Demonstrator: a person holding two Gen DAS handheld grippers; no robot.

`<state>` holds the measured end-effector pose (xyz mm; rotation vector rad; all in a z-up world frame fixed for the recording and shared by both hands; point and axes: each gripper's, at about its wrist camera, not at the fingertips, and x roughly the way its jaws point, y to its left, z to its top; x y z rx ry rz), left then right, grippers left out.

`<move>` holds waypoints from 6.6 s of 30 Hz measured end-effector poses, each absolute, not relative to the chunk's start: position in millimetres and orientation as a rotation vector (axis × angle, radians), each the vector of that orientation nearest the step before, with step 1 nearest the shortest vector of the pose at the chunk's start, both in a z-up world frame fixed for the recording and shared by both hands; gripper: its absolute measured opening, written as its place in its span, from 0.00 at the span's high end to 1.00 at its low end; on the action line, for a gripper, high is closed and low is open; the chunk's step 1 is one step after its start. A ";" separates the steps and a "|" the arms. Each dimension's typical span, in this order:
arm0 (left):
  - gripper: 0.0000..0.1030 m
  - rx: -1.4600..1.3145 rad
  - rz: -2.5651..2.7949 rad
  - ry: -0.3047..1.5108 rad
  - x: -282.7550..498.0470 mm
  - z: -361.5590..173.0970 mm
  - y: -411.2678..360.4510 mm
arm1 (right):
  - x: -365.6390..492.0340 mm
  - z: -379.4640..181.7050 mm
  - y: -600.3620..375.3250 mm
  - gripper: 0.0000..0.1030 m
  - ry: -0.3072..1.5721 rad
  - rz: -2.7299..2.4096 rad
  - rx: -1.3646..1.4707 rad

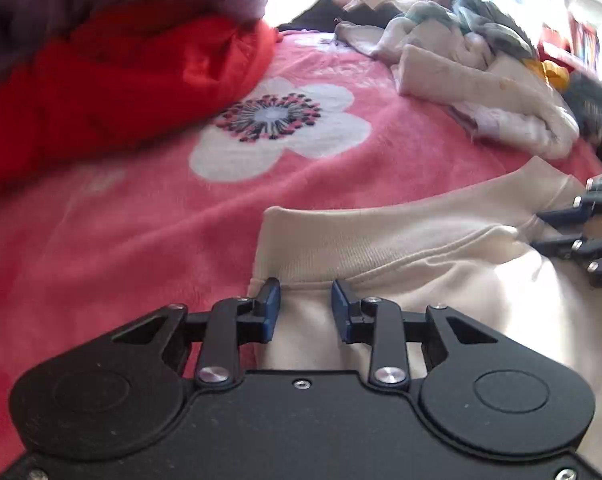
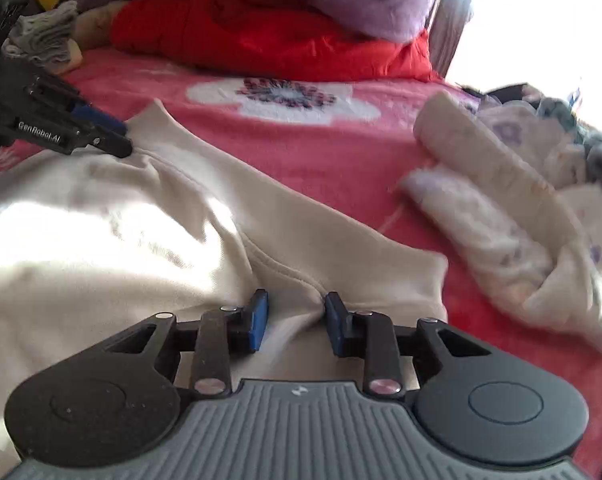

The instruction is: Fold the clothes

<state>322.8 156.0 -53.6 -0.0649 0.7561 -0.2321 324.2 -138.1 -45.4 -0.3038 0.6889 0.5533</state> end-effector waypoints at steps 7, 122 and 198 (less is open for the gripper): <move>0.69 -0.297 -0.070 0.596 205.0 2.1 217.3 | 252.5 -16.4 -177.7 0.61 0.664 0.548 -0.028; 0.57 0.092 -0.300 0.677 -13.0 -59.8 -62.4 | 114.7 -122.9 -472.9 0.77 0.465 -0.005 1.103; 0.95 -1.043 -0.323 0.703 67.5 -87.1 87.7 | -59.4 -109.1 -68.2 0.70 0.048 0.528 -1.037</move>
